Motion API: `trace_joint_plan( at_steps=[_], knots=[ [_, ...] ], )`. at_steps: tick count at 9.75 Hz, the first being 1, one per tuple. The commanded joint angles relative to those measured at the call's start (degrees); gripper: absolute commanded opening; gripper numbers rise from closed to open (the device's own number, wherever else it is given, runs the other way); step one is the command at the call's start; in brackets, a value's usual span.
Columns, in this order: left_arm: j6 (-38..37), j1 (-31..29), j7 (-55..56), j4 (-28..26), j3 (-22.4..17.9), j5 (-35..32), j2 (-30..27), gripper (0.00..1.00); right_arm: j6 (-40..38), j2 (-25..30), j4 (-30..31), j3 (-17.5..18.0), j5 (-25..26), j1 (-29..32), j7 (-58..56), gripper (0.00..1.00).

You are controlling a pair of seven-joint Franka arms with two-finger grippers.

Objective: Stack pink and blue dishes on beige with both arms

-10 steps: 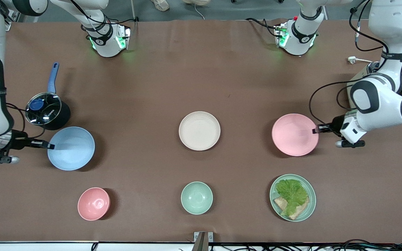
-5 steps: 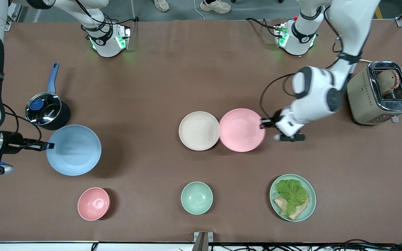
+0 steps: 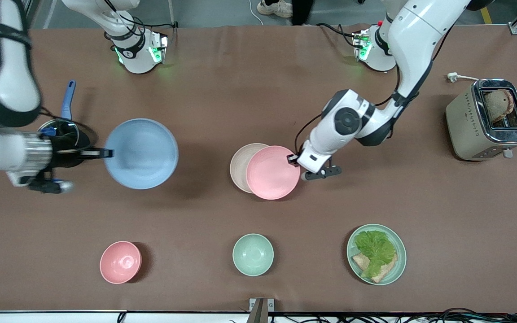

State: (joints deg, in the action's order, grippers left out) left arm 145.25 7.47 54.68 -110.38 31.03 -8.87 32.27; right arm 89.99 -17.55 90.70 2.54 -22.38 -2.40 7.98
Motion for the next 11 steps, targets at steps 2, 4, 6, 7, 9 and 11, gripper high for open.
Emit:
trace_joint_plan(
  at_steps=[2, 4, 6, 7, 9, 11],
  knots=[
    [-0.4, 4.6, 14.7, 2.2, 0.1, -11.1, 3.3, 0.44, 16.6, 1.6, 10.0, 9.8, 0.9, -0.3, 9.8, 0.00],
    [-2.0, 5.0, 17.1, 2.0, 0.2, -15.9, 2.5, 1.00, 24.3, 0.4, 13.8, 13.8, 0.9, -0.4, 12.3, 0.00],
    [-7.0, 4.3, 16.0, 1.3, 0.1, -16.4, -1.7, 1.00, 27.0, -2.0, 14.1, 16.3, 0.2, -0.7, 14.4, 0.00],
    [-11.4, 3.6, 12.5, 0.9, -0.8, -16.6, -4.7, 1.00, 30.1, -2.4, 15.9, 16.9, 0.2, -1.4, 15.0, 0.00],
    [-13.6, 2.5, 0.8, -0.3, -5.4, -14.6, -11.0, 1.00, 39.5, -4.8, 18.7, 18.5, 0.2, -3.1, 16.8, 0.02],
    [-13.6, 2.5, -7.8, -0.3, -11.0, -10.1, -15.3, 1.00, 45.1, -8.0, 18.7, 19.2, 0.3, -7.3, 22.8, 0.02]
  ],
)
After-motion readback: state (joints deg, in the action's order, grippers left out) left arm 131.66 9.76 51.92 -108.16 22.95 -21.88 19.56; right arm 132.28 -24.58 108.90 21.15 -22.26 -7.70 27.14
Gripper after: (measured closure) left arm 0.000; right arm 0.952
